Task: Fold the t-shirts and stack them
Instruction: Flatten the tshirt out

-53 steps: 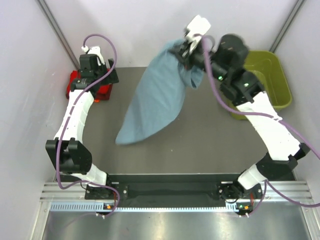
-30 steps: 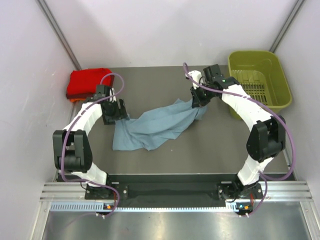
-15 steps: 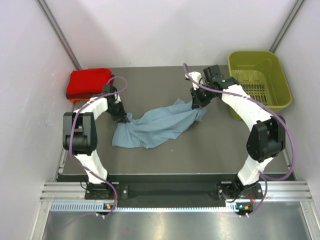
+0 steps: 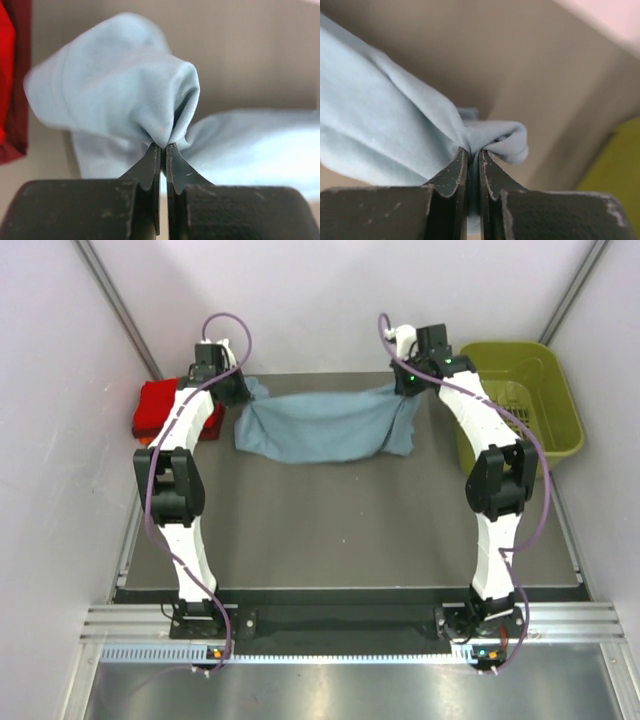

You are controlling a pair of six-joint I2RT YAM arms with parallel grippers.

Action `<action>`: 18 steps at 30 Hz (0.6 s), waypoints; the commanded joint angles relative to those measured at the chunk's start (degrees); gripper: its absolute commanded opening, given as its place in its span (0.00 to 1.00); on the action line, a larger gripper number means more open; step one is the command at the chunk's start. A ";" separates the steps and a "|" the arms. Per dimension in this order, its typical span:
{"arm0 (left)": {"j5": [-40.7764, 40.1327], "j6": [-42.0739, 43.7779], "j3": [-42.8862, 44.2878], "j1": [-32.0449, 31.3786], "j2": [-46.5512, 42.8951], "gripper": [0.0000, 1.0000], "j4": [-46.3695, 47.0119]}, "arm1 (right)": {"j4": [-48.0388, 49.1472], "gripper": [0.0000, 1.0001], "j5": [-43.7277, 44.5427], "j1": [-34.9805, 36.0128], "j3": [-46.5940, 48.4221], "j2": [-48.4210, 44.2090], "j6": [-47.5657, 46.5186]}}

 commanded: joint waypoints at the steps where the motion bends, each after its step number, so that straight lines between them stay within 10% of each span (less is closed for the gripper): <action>1: -1.62 2.82 4.51 0.59 -3.61 0.00 0.76 | 1.90 0.00 4.02 -2.02 9.14 -0.69 -0.81; 14: 1.44 -7.02 -30.28 0.69 -24.61 0.02 -17.88 | -10.84 0.01 -12.23 6.68 -30.56 -28.37 2.34; 16: 4.80 -7.29 -34.77 0.42 -26.03 0.59 -17.88 | -10.50 0.27 -13.64 7.21 -32.87 -28.91 3.22; 18: 5.41 -8.00 -34.52 0.25 -27.00 0.68 -17.36 | -9.97 0.41 -12.87 7.12 -33.23 -28.65 3.40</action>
